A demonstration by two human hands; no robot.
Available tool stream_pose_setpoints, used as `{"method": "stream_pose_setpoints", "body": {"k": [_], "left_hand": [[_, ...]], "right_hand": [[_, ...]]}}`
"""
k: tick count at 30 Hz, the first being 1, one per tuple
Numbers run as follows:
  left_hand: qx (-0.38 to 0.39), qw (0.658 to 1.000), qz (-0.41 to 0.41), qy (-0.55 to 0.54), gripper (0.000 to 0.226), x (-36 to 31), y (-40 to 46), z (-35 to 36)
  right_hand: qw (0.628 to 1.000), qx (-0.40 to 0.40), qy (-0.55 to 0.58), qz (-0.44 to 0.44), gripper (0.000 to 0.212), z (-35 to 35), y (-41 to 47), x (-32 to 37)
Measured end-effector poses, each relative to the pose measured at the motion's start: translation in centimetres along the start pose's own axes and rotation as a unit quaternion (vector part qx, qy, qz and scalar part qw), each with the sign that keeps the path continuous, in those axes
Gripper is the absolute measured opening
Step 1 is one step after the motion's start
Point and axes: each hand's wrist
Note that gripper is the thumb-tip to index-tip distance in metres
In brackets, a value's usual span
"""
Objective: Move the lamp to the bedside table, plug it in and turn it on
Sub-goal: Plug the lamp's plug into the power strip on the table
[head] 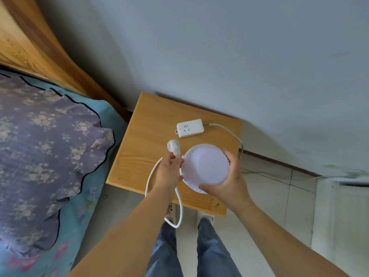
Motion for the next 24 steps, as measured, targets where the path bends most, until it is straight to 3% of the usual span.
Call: {"method": "stream_pose_setpoints", "body": {"k": [5,9,12,15,17,21,24], "left_hand": [[-0.031,0.999,-0.009,-0.015,0.015,-0.1,0.5,0.5],[-0.07,0.997,0.0,0.016,0.013,-0.4,0.9,1.0],[-0.105,0.993,0.024,0.041,0.014,-1.2,1.3,0.9],[-0.135,0.988,0.064,0.046,0.014,-2.6,2.0,0.7],[-0.151,0.983,0.087,0.064,0.012,-4.0,2.8,0.5],[-0.146,0.971,0.122,0.146,0.008,-6.4,5.7,0.6],[-0.091,0.968,0.135,0.19,0.005,-7.3,7.5,1.2]], "right_hand": [[0.999,0.044,-0.002,-0.012,0.113,-0.7,1.2,-0.2],[0.994,0.098,0.035,-0.015,0.101,-2.5,1.9,0.2],[0.993,0.1,0.057,-0.026,0.077,-4.0,3.0,1.2],[0.994,0.065,0.081,-0.029,0.028,-5.2,5.6,2.8],[0.996,0.057,0.053,-0.041,0.015,-5.7,7.9,4.1],[0.991,0.112,-0.037,-0.057,0.019,-4.8,13.1,6.6],[0.98,0.166,-0.1,-0.051,0.037,-3.4,15.9,8.0]]}}
Point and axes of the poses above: each hand's wrist, its own y-axis towards the middle knuckle, its own z-axis out of the palm, x = y × z, and after that the axes turned 2 degrees about z, right-handed
